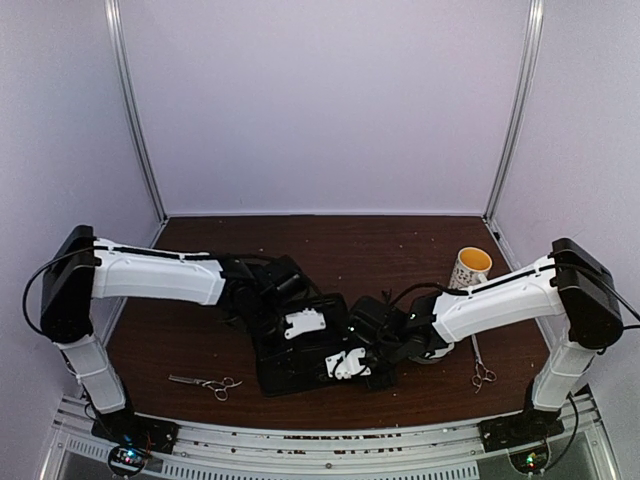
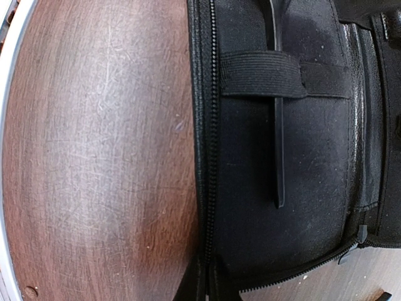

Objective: Sort the hair-cutting tools

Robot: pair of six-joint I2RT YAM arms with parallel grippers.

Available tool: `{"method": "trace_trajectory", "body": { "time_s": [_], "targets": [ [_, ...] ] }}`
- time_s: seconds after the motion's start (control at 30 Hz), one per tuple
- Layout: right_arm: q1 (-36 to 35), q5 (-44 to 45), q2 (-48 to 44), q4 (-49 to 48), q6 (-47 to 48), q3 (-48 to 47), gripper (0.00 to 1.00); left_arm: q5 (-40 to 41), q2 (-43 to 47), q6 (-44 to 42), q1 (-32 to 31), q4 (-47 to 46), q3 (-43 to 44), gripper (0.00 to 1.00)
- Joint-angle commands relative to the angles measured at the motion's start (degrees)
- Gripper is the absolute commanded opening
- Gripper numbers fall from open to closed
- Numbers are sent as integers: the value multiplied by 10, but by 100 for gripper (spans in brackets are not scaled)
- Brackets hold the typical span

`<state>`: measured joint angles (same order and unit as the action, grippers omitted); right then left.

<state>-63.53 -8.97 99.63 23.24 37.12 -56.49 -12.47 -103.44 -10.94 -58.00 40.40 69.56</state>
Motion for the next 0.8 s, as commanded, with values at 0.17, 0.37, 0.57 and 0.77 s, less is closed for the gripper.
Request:
{"method": "trace_trajectory", "body": {
  "time_s": [0.17,0.37,0.57,0.77],
  "targets": [
    [-1,2,-2,8,-6,6,0,26,122,60,133,-61,-37,36],
    [-1,-5,2,14,-9,-2,0,126,72,56,167,-63,-1,40],
    [-1,-9,5,19,-11,-7,0,123,18,43,168,-70,36,38],
    [-2,-14,5,21,-10,-7,0,151,-2,48,168,-88,40,24]
  ]
}}
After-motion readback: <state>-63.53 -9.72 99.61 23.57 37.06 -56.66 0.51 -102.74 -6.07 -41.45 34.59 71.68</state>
